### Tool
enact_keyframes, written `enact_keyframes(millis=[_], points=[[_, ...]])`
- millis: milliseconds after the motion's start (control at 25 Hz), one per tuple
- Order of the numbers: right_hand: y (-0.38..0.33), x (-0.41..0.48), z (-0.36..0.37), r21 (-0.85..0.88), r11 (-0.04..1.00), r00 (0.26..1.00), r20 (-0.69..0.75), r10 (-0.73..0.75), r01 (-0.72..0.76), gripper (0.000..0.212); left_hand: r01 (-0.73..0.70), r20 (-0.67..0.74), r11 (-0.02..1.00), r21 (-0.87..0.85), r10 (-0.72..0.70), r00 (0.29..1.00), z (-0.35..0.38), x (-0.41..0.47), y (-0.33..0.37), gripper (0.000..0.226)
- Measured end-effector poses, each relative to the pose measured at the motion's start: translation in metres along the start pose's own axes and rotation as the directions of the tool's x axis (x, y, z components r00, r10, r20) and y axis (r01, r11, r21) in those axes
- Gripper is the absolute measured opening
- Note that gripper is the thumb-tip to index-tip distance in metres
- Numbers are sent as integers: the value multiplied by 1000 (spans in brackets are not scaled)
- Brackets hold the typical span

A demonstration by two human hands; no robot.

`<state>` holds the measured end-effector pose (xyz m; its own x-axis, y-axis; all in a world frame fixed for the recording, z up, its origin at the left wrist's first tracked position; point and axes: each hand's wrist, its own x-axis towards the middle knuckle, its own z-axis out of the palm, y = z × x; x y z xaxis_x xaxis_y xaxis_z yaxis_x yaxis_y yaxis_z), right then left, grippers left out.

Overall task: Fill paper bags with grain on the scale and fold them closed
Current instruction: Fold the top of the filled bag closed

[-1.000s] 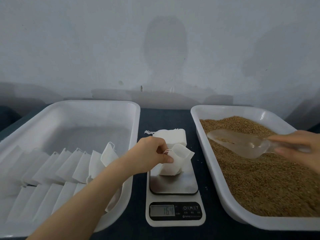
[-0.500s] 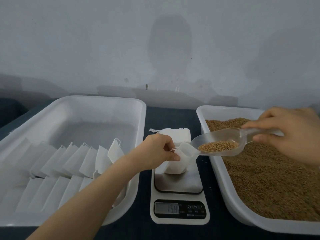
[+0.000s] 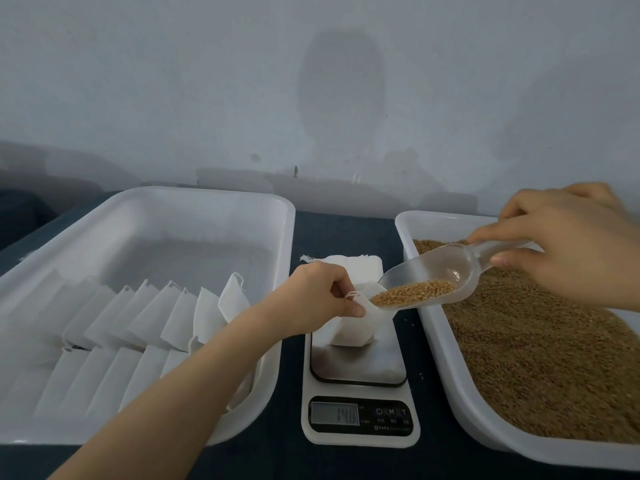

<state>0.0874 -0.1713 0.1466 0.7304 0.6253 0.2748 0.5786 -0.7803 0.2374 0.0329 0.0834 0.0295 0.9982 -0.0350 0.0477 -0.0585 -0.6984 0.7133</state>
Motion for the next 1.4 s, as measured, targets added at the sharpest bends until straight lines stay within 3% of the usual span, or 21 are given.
enact_keyframes(millis=[440,600,680,800,920,1000,1280,1320,1400], points=[[-33,10,-25,-197,968,988,20,-153,154,28,17,-2,999,31,-17,1000,0,1,-1,22],[-28,4,-19,-273,927,935,-174,-309,255,25,26,-1,999,46,-26,1000,-1,1,-2,22],[-7,0,-8,-263,949,945,-226,-235,173,21,29,-5,999,44,-29,1000,-1,1,-2,21],[28,-5,23,-35,987,967,-206,148,-158,21,46,-36,999,25,-46,998,-2,-1,-2,20],[40,-8,69,101,891,896,87,435,-442,29,55,-64,998,19,-53,997,-3,-3,0,18],[34,-15,102,63,852,834,252,491,-520,34,61,-52,998,10,-60,997,-3,-4,1,17],[9,-15,135,66,805,712,513,479,-590,37,51,5,999,0,-51,999,-3,-5,1,12],[8,-14,132,48,828,734,494,466,-558,36,44,10,999,6,-44,999,-3,-5,1,12],[-3,-14,121,115,896,881,275,386,-428,25,32,23,999,21,-33,999,-2,-5,1,11]])
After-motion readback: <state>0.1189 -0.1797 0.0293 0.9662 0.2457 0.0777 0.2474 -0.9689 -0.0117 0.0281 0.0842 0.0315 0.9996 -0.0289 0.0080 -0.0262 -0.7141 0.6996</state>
